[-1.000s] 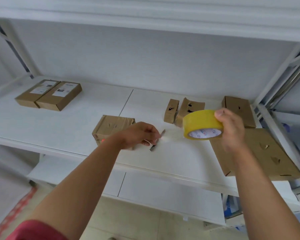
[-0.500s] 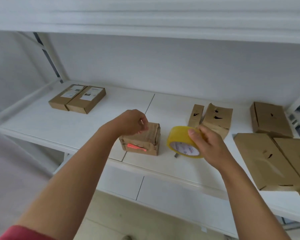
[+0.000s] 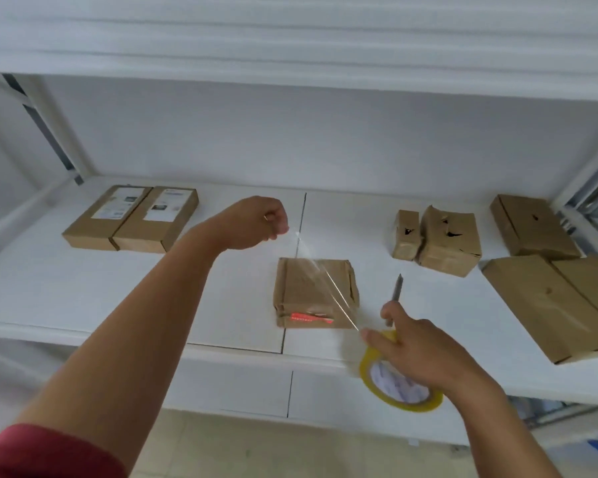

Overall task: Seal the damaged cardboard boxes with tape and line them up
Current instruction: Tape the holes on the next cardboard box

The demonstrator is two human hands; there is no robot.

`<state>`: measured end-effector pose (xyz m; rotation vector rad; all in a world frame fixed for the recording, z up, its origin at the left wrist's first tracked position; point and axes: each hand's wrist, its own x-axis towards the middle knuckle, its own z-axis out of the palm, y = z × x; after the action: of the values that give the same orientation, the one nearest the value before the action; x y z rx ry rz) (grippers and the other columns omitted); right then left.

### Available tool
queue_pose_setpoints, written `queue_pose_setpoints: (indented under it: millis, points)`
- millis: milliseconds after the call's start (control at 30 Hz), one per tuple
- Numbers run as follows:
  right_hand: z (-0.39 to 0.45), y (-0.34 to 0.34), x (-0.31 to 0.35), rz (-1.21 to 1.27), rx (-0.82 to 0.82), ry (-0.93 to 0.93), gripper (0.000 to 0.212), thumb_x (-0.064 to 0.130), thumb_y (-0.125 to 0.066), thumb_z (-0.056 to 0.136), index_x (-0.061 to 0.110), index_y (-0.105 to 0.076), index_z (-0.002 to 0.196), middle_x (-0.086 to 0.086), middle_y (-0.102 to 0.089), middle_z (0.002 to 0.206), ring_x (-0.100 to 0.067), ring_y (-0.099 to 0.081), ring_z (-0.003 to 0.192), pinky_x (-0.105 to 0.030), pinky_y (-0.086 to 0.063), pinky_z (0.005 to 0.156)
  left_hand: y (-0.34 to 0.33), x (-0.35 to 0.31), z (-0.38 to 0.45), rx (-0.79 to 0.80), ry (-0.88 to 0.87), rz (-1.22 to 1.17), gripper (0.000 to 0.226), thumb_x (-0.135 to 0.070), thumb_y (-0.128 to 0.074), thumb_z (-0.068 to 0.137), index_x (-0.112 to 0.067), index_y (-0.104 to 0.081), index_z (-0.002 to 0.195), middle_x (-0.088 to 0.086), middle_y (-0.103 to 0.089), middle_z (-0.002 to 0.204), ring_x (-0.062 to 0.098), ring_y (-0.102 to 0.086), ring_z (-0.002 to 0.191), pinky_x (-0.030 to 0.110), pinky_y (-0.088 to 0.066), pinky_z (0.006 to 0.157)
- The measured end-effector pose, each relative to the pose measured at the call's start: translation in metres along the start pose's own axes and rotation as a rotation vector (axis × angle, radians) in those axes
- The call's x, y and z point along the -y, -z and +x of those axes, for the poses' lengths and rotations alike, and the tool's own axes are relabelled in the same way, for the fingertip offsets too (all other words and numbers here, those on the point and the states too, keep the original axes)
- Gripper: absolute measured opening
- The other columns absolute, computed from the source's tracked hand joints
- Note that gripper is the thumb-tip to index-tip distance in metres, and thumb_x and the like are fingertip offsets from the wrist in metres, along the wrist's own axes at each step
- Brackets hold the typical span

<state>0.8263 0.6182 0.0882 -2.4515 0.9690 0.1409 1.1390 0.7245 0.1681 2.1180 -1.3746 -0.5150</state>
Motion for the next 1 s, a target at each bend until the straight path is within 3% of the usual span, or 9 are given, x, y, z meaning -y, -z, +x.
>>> queue_pose_setpoints:
  millis: [100,233,333,433,533,633,800,1000]
  points:
    - [-0.017,-0.022,0.029,-0.074,-0.031,0.108,0.058,0.075,-0.039,0.076,0.053,-0.016,0.125,0.008,-0.052,0.079,-0.013,-0.057,0.065,-0.031,-0.046,0.056,-0.005,0.015,0.014,0.069,0.038,-0.134,0.017,0.0,-0.053,0.092,-0.014,-0.061,0.086,-0.003,-0.064,0.087,0.011,-0.064,0.077,0.025,-0.054,0.072]
    - [-0.029,-0.045,0.055,-0.147,-0.016,0.156,0.062,0.053,-0.034,0.095,0.061,0.005,0.142,0.007,-0.041,0.093,-0.022,-0.059,0.081,-0.035,-0.046,0.067,-0.015,0.027,0.033,0.098,0.082,-0.212,0.011,0.0,-0.059,0.088,-0.01,-0.065,0.087,0.001,-0.068,0.078,0.009,-0.067,0.065,0.025,-0.056,0.069]
    - [-0.032,-0.057,0.069,-0.211,0.021,0.118,0.059,0.051,-0.03,0.098,0.052,-0.002,0.149,0.005,-0.037,0.094,-0.023,-0.059,0.094,-0.033,-0.038,0.067,-0.031,0.029,0.044,0.097,0.072,-0.199,0.004,-0.003,-0.065,0.088,-0.006,-0.068,0.086,-0.005,-0.069,0.073,0.0,-0.066,0.059,0.021,-0.052,0.061]
    - [-0.034,-0.063,0.084,-0.245,0.048,0.086,0.061,0.048,-0.031,0.099,0.046,-0.002,0.152,0.0,-0.046,0.106,-0.027,-0.058,0.102,-0.034,-0.036,0.07,-0.045,0.03,0.051,0.057,0.058,-0.167,0.003,-0.006,-0.068,0.086,-0.005,-0.069,0.083,-0.007,-0.07,0.07,-0.006,-0.064,0.057,0.015,-0.047,0.058]
    - [-0.033,-0.07,0.1,-0.292,0.081,0.039,0.065,0.041,-0.031,0.099,0.036,0.0,0.155,-0.007,-0.043,0.131,-0.032,-0.056,0.108,-0.035,-0.036,0.071,-0.055,0.032,0.054,0.034,0.068,-0.181,0.005,-0.015,-0.072,0.085,-0.012,-0.069,0.082,-0.002,-0.071,0.075,0.006,-0.065,0.064,0.025,-0.052,0.065]
    - [-0.033,-0.076,0.112,-0.321,0.134,-0.023,0.067,0.039,-0.031,0.099,0.03,0.002,0.157,-0.011,-0.037,0.143,-0.033,-0.056,0.112,-0.036,-0.039,0.072,-0.062,0.034,0.055,0.062,0.083,-0.16,0.009,-0.02,-0.073,0.085,-0.018,-0.067,0.079,0.002,-0.071,0.08,0.013,-0.064,0.07,0.028,-0.053,0.07]
    - [-0.037,-0.082,0.125,-0.325,0.15,-0.07,0.068,0.039,-0.031,0.1,0.026,0.003,0.157,-0.013,-0.033,0.146,-0.031,-0.056,0.112,-0.035,-0.037,0.069,-0.065,0.035,0.056,0.072,0.074,-0.182,0.01,-0.019,-0.075,0.085,-0.02,-0.07,0.077,-0.011,-0.066,0.073,0.008,-0.061,0.067,0.022,-0.047,0.064]
    - [-0.045,-0.073,0.126,-0.358,0.083,-0.089,0.068,0.039,-0.029,0.1,0.026,0.006,0.157,-0.011,-0.035,0.139,-0.028,-0.057,0.103,-0.033,-0.033,0.062,-0.064,0.031,0.056,0.068,0.071,-0.25,0.009,-0.019,-0.066,0.092,-0.018,-0.065,0.083,-0.005,-0.067,0.088,0.01,-0.066,0.073,0.023,-0.053,0.066]
